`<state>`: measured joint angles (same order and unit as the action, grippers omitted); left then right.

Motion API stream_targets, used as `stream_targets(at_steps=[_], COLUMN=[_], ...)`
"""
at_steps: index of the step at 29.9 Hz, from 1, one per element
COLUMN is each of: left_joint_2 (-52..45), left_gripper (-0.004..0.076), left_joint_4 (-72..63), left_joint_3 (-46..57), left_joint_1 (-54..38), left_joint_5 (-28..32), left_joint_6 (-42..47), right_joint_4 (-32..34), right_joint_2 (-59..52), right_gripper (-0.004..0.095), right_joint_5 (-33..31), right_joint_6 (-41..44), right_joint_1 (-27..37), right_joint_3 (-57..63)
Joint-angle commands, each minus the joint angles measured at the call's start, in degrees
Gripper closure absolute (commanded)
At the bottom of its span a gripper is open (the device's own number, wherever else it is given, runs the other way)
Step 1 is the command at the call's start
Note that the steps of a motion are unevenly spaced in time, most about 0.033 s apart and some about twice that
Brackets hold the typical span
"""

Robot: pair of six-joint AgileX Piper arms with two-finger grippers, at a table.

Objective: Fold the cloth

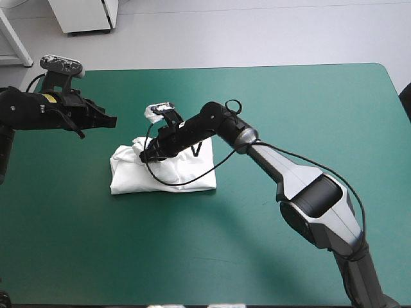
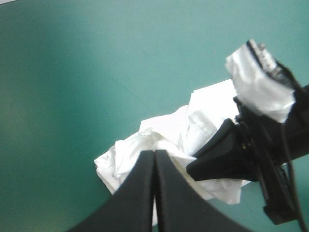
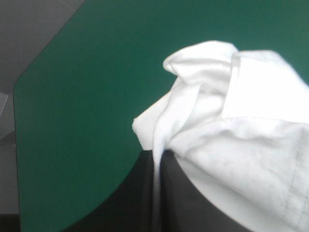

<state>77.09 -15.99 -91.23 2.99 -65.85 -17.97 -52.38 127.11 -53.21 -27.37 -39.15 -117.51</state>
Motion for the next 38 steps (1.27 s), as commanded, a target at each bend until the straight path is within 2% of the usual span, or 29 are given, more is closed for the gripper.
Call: stream_targets(at_steps=[1, 5, 10, 13, 17, 20, 27, 31, 36, 38], left_joint_2=[-2.6, -2.7, -2.7, -2.7, -3.2, -4.8, -10.3, -11.8, -11.7, -11.7], left_gripper=[0.0733, 0.0733, 0.0733, 0.0733, 0.0733, 0.0733, 0.0733, 0.0733, 0.0733, 0.0733], left_joint_4=[-1.0, -0.9, -0.9, -0.9, -1.1, -1.1, -1.3, -1.4, -1.4, -1.7], left_joint_3=[-1.9, -1.9, -1.8, -1.8, -1.8, -1.8, -1.8, -1.8, -1.8, -1.8], left_joint_1=[-0.1, -0.1, -0.1, -0.1, -0.1, -0.1, -0.1, -0.1, -0.1, -0.1], left_joint_5=[1.9, 1.9, 1.9, 1.7, 1.0, 0.9, 1.9, 3.0, 2.3, 2.3], left_joint_6=[0.6, 0.6, 0.6, 0.6, 0.6, 0.6, 1.0, 2.0, 2.2, 2.4], right_joint_4=[-5.1, -8.7, -10.9, -10.6, -5.4, -1.4, 19.9, 22.7, 22.1, 19.8], right_joint_2=[-2.3, -1.6, -1.6, -1.6, -1.6, -2.3, -12.1, -17.9, -19.2, -18.4], right_gripper=[0.0899, 0.0774, 0.0537, 0.0470, 0.0471, 0.0470, 0.0470, 0.0470, 0.0470, 0.0470], right_joint_5=[-1.0, -2.6, -4.2, -4.0, -6.6, -10.3, -12.2, -12.0, -10.4, -9.5], right_joint_6=[-3.2, -6.3, -7.8, -7.8, -7.1, -2.4, 7.0, 7.5, 6.3, 5.8], right_joint_1=[-0.9, -1.4, -1.4, -1.4, -0.1, 3.1, 11.1, 15.3, 17.0, 16.9], right_joint_3=[-2.6, -2.6, -3.3, -3.6, -6.6, -9.2, -5.3, 3.2, 12.3, 14.0])
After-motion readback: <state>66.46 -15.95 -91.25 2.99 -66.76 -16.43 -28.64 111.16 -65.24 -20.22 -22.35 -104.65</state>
